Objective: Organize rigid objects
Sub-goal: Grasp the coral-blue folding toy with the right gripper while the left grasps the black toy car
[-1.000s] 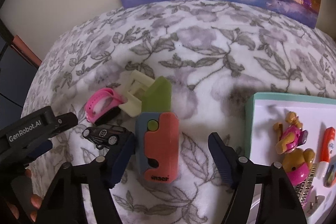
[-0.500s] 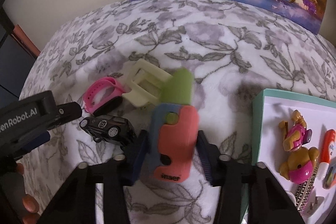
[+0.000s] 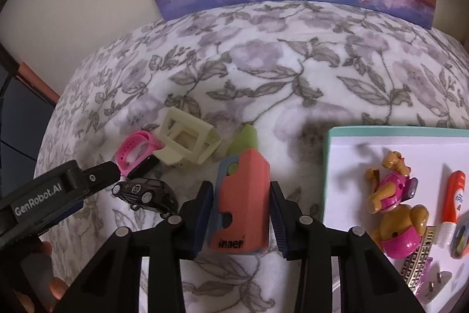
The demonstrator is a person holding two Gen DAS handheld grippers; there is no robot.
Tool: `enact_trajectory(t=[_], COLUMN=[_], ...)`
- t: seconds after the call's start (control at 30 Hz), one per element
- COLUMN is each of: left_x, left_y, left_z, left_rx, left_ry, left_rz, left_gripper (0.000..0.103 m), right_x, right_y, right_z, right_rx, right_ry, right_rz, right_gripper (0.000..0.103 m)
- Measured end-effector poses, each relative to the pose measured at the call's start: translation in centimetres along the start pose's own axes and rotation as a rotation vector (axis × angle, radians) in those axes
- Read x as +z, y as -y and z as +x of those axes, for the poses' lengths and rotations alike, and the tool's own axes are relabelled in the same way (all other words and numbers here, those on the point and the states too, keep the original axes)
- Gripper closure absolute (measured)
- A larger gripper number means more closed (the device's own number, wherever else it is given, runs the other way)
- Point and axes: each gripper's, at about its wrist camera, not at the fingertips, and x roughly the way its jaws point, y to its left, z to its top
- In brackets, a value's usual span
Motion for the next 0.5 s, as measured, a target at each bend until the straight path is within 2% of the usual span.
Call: enact_trajectory(t=[0.23, 0.5], left_x=[-0.5, -1.3], left_y=[1.6, 3.4], left_z=[0.4, 1.2], left_rx=[-0.037, -0.031], left_ry=[-0.026, -0.041], left_rz=[0.063, 0.134], left_gripper=[0.011, 0.011], right_x=[0.2, 1.1], right_y=[1.0, 2.7], right_z=[-0.9, -3.3], right_rx=[0.025, 0.035], right_ry=[0.015, 0.058], right_rz=[0.037, 0.092], right_gripper=[0.063, 0.063])
